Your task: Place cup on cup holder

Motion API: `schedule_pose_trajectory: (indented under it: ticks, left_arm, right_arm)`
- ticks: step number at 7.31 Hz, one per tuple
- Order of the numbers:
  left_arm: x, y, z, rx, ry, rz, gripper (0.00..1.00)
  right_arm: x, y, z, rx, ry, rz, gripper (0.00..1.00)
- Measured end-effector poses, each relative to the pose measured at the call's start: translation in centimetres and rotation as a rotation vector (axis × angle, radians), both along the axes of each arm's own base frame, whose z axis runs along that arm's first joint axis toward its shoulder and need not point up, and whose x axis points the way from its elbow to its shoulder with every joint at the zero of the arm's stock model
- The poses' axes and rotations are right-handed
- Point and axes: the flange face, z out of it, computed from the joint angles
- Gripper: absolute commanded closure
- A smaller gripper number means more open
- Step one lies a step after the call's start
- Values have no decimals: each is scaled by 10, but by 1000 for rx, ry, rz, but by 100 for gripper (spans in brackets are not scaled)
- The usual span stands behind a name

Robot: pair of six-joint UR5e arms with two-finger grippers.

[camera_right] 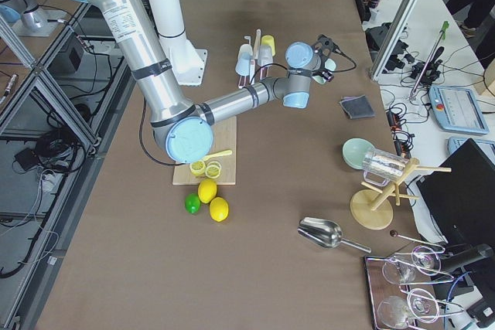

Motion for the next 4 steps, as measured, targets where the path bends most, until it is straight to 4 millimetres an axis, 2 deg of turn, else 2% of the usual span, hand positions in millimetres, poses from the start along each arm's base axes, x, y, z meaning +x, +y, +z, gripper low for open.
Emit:
schedule_pose_trajectory:
  ticks: [1, 2, 4]
  left_arm:
    - [4, -13, -16, 21, 19, -14, 29]
    - [8, -21, -30, 41, 36, -23, 29]
    - [12, -45, -68, 98, 83, -55, 28]
  right_arm:
    - [1, 13, 4, 54, -52, 8, 55]
    - [-9, 28, 5, 103, -103, 12, 55]
    - [-56, 72, 4, 175, -216, 33, 58]
